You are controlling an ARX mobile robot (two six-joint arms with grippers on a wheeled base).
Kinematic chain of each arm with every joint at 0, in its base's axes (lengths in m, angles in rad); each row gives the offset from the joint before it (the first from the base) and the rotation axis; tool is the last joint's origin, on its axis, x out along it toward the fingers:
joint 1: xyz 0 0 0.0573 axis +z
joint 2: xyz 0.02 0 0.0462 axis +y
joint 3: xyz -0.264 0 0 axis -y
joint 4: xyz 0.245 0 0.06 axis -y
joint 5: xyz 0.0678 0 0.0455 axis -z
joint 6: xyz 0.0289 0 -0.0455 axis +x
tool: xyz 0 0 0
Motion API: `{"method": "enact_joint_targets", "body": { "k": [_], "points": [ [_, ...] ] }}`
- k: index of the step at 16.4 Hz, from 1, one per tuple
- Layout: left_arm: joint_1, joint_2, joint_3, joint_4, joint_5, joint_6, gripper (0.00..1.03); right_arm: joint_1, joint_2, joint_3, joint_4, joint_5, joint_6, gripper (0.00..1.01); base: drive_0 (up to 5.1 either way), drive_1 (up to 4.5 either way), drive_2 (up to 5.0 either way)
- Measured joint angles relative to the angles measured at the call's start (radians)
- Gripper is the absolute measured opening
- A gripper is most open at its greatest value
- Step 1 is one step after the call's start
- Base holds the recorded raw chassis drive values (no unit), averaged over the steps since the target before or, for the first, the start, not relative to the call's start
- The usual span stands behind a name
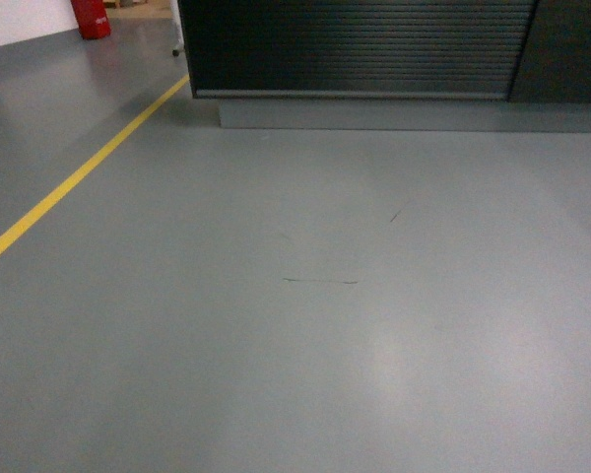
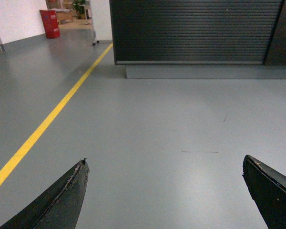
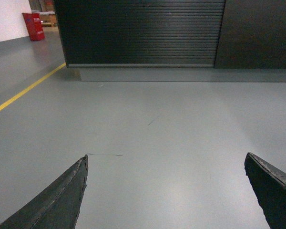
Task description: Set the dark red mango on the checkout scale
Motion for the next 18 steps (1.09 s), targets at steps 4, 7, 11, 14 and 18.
{"method": "enact_joint_targets", "body": {
  "k": [4,7,11,14,18],
  "points": [
    [0.0,0.0,0.0,0.0,0.0,0.0,0.98,0.0,0.0,0.0,0.0,0.0,0.0,0.98,0.0,0.0,0.0],
    [0.0,0.0,0.0,0.0,0.0,0.0,0.98,0.0,0.0,0.0,0.0,0.0,0.0,0.98,0.0,0.0,0.0],
    [0.0,0.0,0.0,0.0,0.0,0.0,0.98,0.0,0.0,0.0,0.0,0.0,0.0,0.98,0.0,0.0,0.0],
    [0.0,0.0,0.0,0.0,0.0,0.0,0.98,0.0,0.0,0.0,0.0,0.0,0.0,0.98,0.0,0.0,0.0],
    [0.0,0.0,0.0,0.0,0.0,0.0,0.98,0.0,0.0,0.0,0.0,0.0,0.0,0.98,0.0,0.0,0.0]
  ]
}}
